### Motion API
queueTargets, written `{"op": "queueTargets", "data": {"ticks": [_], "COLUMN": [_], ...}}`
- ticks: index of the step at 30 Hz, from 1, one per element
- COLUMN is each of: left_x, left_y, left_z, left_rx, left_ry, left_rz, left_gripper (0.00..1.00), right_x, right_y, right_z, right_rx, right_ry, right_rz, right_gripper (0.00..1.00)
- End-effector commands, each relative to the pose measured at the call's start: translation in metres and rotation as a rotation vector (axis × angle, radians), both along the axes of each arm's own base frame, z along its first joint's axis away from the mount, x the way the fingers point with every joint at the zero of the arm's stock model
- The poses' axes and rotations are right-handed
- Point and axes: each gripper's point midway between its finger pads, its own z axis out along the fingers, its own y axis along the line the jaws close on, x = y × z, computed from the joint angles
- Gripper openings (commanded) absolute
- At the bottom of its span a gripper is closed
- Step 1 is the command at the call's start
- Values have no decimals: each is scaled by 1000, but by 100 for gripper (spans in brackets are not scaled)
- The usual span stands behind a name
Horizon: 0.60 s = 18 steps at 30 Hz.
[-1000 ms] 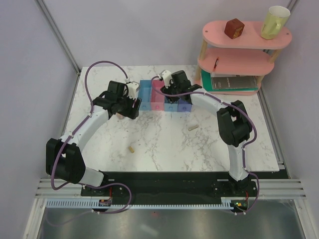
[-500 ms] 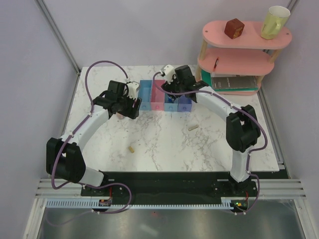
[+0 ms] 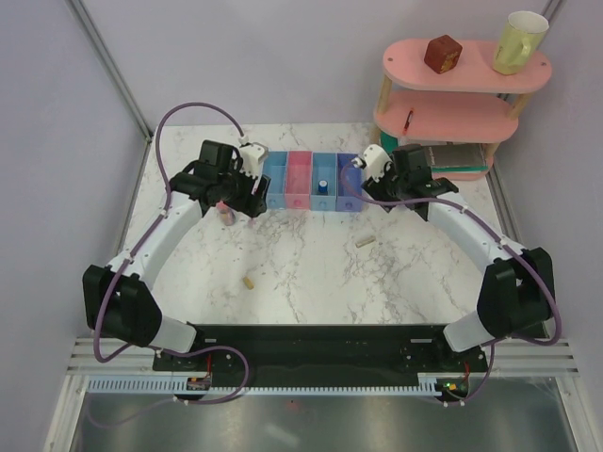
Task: Sort the stationery into containers
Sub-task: Pick up the pen from the corner of the board.
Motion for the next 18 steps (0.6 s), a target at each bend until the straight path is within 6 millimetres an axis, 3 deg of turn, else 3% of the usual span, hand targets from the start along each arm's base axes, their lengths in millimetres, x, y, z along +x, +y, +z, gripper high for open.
{"op": "queueTargets", "data": {"ticks": [1,2,5,10,13,14,16,18], "left_x": [-3,-3,-3,-3,-3,-5,-6,-6], "left_y": [-6,-6,-7,-9,-11,-12,-12,-13], "left_z": [27,29,32,34,35,34,36,37], "left_rx": [-15,-16,-11,-9,-12,-12,-13,-12], "left_ry": [-55,-57,-57,-56,-56,-51,-55,-60], "left_rz": [-61,-62,-70,-76,-80,-80,-83,-88], "left_gripper": [77,77,77,77,77,77,77,77], "right_x": [-28,-34,-35,-31,-19,-10,-5,5], "right_y": [-15,-20,-37,-47,-53,-52,-49,-41], "right_z": [-11,-25,-31,-19,-5,13,24,48], "right_rx": [-22,-27,-11,72,215,265,360,476], "right_ry": [14,38,34,35,55,33,57,49], "right_rz": [55,47,-1,-103,-223,-247,-285,-326], "right_gripper": [67,67,66,64,62,62,62,62]}}
